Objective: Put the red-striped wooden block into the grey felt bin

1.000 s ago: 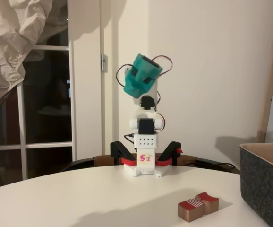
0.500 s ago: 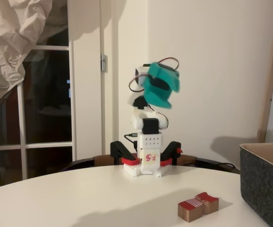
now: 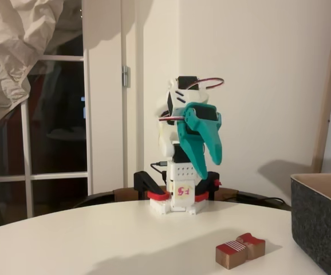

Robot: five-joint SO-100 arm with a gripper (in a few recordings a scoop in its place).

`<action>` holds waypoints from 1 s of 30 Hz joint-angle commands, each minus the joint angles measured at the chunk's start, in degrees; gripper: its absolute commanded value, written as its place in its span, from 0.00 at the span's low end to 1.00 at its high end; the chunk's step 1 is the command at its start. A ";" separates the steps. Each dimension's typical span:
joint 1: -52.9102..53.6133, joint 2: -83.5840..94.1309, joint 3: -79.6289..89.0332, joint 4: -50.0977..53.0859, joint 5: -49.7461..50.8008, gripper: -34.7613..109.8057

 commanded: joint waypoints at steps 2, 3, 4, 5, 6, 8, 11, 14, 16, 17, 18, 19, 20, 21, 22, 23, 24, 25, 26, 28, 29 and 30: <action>-0.35 -2.29 -2.11 5.54 0.97 0.40; -0.70 -2.55 -2.11 6.42 0.97 0.40; -1.05 -2.99 -2.11 7.38 0.97 0.41; -1.41 -3.60 -2.11 8.26 0.79 0.41; -1.76 -4.31 -2.11 9.14 0.79 0.42; -2.46 -6.42 -2.11 9.93 1.05 0.43; -3.60 -10.46 -1.76 10.20 1.93 0.43; -4.04 -14.77 -1.67 10.55 2.81 0.43; -4.13 -17.84 -1.67 10.55 3.43 0.43; -4.31 -19.34 -1.76 10.46 3.60 0.43; -4.57 -20.65 -1.85 10.37 3.69 0.43; -4.83 -21.97 -1.85 10.37 3.87 0.43; -5.19 -23.12 -1.85 10.28 3.96 0.43; -5.54 -24.26 -1.85 10.28 4.04 0.43; -6.06 -25.14 -1.93 10.28 4.04 0.43; -6.68 -25.93 -1.93 10.28 4.04 0.43; -7.29 -26.72 -1.93 10.28 3.87 0.43; -8.00 -27.33 -1.85 10.28 3.60 0.43; -8.79 -27.95 -1.76 10.28 3.25 0.43; -10.28 -29.44 -1.85 10.28 2.72 0.44; -10.99 -30.32 -1.93 10.28 2.46 0.44; -11.60 -31.03 -2.11 10.28 2.20 0.44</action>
